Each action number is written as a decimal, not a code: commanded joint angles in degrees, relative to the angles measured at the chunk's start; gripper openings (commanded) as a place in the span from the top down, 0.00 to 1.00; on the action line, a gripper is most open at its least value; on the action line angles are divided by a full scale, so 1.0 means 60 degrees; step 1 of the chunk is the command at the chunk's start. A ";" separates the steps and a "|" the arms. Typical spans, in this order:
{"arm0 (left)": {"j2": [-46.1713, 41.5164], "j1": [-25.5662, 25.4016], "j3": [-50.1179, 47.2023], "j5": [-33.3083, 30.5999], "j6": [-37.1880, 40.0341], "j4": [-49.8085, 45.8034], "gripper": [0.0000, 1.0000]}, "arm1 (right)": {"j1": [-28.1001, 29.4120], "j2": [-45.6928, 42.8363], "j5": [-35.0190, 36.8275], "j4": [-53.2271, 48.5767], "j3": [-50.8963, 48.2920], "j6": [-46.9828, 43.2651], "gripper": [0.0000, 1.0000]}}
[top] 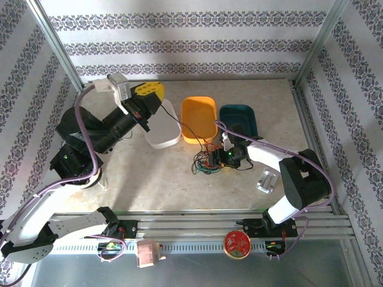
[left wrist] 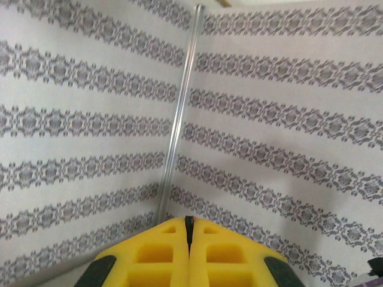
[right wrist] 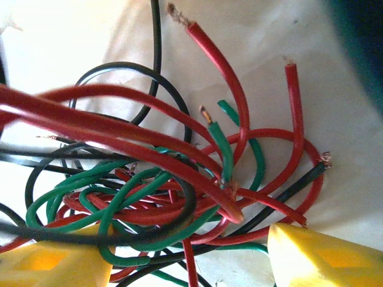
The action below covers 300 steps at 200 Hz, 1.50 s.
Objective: Untangle the cables
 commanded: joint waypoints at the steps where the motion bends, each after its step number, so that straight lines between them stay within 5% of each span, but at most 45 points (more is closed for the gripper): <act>1: -0.0101 0.0103 0.0538 0.0223 0.0668 0.0236 1.00 | -0.0103 -0.0005 0.0658 -0.0394 -0.0297 0.0118 0.33; 36: -0.0087 0.0103 0.1276 -0.0087 0.1454 0.0202 1.00 | -0.0103 -0.0154 0.0673 -0.0366 -0.0400 0.0104 0.32; 93: 0.0673 0.0103 0.2765 -0.3353 0.3037 0.0673 1.00 | -0.0045 -0.0775 0.0905 -0.0336 -0.0561 0.0110 0.32; 146: 0.2683 0.0141 0.4993 -0.4646 0.3788 -0.0077 1.00 | 0.0134 -0.1402 0.0884 -0.0248 -0.0435 0.0120 0.32; 185: 0.4081 0.1108 0.6542 -0.4484 0.3492 -0.1159 1.00 | 0.0401 -0.2032 0.0184 -0.0219 -0.0084 0.0041 0.32; 236: 0.5400 0.3371 0.7706 -0.2936 0.0894 -0.2655 1.00 | 0.0585 -0.2765 -0.0163 -0.0473 0.0156 -0.0111 0.32; 300: 0.5438 0.4129 0.6128 -0.2332 -0.0252 -0.2861 1.00 | 0.0521 -0.3082 -0.0008 -0.0541 -0.0264 -0.0073 0.32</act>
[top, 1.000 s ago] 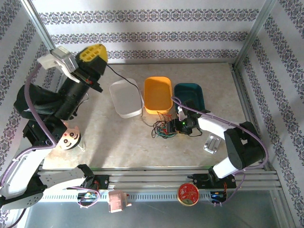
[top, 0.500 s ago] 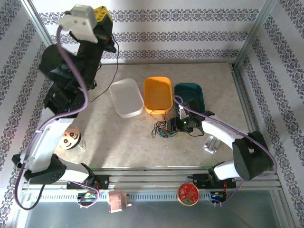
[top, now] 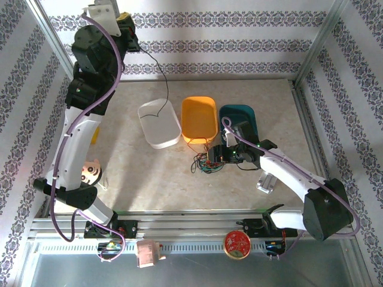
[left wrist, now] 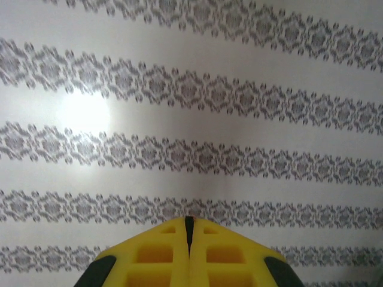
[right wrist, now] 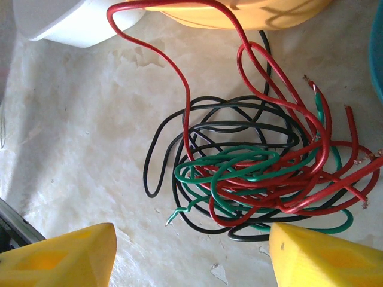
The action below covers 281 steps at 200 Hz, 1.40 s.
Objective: Untangle the cables
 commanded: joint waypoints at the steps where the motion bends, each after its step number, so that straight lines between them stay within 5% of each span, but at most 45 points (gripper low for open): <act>1: -0.0188 0.0261 -0.0570 0.0446 -0.0732 -0.0231 1.00 | 0.0010 -0.0183 -0.0048 -0.0184 -0.0190 -0.0067 0.32; 134: 0.0322 0.1028 -0.5209 0.1629 -0.2831 -0.0657 1.00 | -0.0082 -0.0212 0.0110 -0.0392 0.0006 -0.0161 0.32; 281: 0.4402 0.0952 -0.4063 0.0037 -0.2597 -0.2608 1.00 | -0.0009 -0.0329 0.0425 -0.0711 0.0103 -0.0124 0.32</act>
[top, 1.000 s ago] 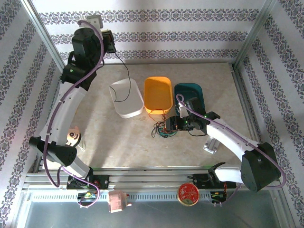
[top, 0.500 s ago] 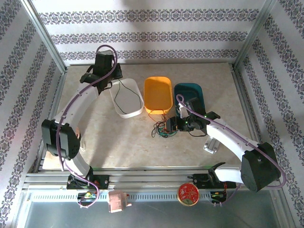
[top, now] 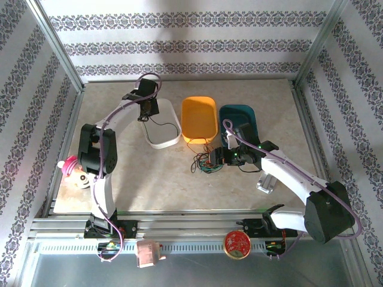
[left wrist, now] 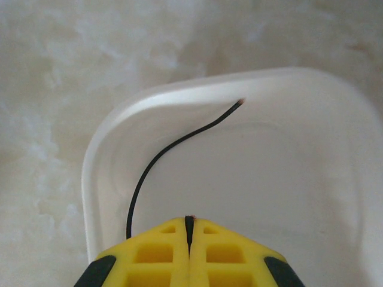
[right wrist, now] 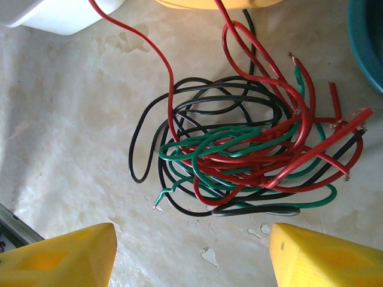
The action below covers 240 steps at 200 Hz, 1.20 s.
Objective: Untangle the cables
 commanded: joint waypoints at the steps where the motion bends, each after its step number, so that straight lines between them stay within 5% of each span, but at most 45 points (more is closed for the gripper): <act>1: 0.0108 -0.0035 0.0542 -0.0214 0.0231 -0.0544 1.00 | -0.0005 -0.0125 0.0206 -0.0234 0.0215 -0.0121 0.32; 15: 0.0141 -0.0165 0.0693 -0.0252 0.0365 -0.0601 0.85 | -0.0005 -0.0096 0.0218 -0.0247 0.0221 -0.0112 0.32; 41: -0.0028 -0.0388 0.1118 -0.0177 0.0593 -0.0815 0.34 | -0.0005 -0.0024 0.0272 -0.0250 0.0265 -0.0112 0.32; 66: -0.0445 -0.0576 0.1457 -0.0643 0.0616 -0.1085 0.18 | -0.0020 0.0087 0.0266 -0.0249 0.0373 -0.0073 0.32; 101: -0.1622 -0.1264 0.1026 -0.1224 0.1393 -0.1010 0.15 | -0.0011 0.0106 0.0308 -0.0282 0.0438 -0.0130 0.32; 131: -0.2877 -0.2762 -0.0696 0.0416 0.2375 -0.0497 0.15 | -0.0005 0.0225 0.0539 -0.0424 0.0340 -0.0196 0.32; 173: -0.4051 -0.4807 -0.3460 0.2041 0.2154 0.0278 0.15 | 0.0009 0.0438 0.0557 -0.0311 0.0273 -0.0119 0.32; 240: -0.4356 -0.5562 -0.6030 0.2506 0.1152 0.2261 0.22 | -0.0020 0.1445 0.0634 -0.0190 0.0542 0.0062 0.32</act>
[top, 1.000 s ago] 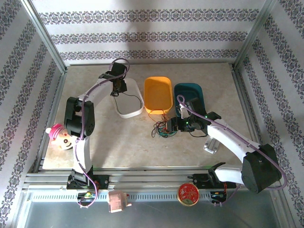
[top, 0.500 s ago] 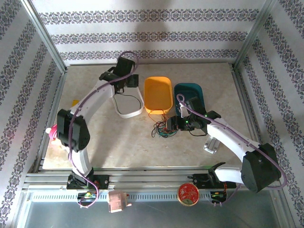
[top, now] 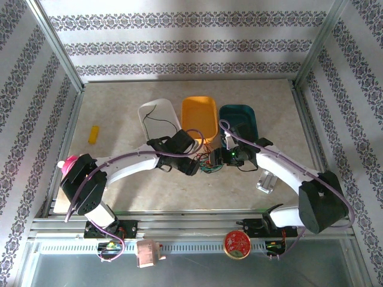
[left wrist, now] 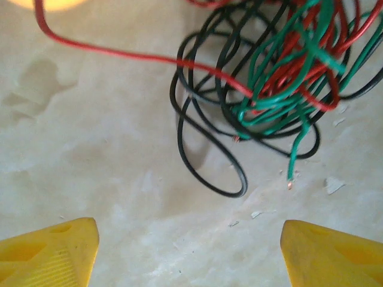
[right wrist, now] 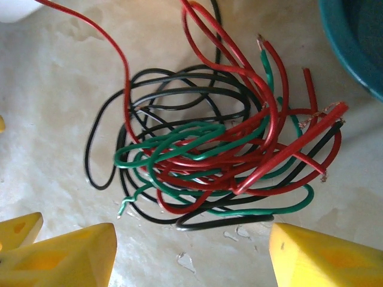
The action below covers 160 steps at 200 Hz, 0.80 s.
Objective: Untangle the cables
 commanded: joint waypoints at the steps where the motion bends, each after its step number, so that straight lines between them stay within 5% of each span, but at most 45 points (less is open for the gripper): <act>1: -0.0319 -0.0178 -0.0453 0.0204 -0.0429 0.1628 0.22 | -0.0020 0.0387 0.0213 -0.0008 0.0325 0.0069 0.32; 56: 0.0279 -0.0180 -0.0542 0.0905 -0.0427 0.3082 0.27 | -0.0078 0.0987 0.0305 0.0029 0.0538 0.0123 0.32; 118: 0.1111 -0.0178 -0.0338 0.0055 -0.0570 0.2881 0.46 | -0.0124 0.1104 0.0339 0.0021 0.0499 0.0094 0.33; 137: 0.1265 -0.0178 -0.0417 0.0091 -0.0638 0.3079 0.57 | -0.0137 0.1180 0.0367 0.0050 0.0483 0.0077 0.33; 160: 0.1291 -0.0178 -0.0409 -0.0006 -0.0725 0.3077 0.93 | -0.0151 0.1399 0.0336 0.0065 0.0518 0.0025 0.32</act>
